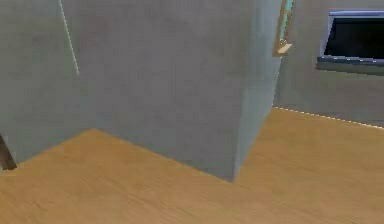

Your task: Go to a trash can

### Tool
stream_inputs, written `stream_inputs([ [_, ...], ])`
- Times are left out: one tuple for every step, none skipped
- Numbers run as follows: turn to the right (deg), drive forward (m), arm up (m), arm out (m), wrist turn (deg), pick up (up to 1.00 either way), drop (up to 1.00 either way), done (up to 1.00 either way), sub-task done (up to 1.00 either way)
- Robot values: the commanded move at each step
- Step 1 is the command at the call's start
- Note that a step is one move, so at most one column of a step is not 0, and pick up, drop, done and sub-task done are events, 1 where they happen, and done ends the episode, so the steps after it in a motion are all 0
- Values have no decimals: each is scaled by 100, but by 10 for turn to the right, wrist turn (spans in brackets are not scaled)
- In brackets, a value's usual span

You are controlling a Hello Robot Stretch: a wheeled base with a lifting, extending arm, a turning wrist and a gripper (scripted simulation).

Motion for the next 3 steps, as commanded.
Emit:
stream_inputs([
  [-450,0,0,0,0,0,0,0,0],
  [-180,0,0,0,0,0,0,0,0],
  [0,100,0,0,0,0,0,0,0],
])
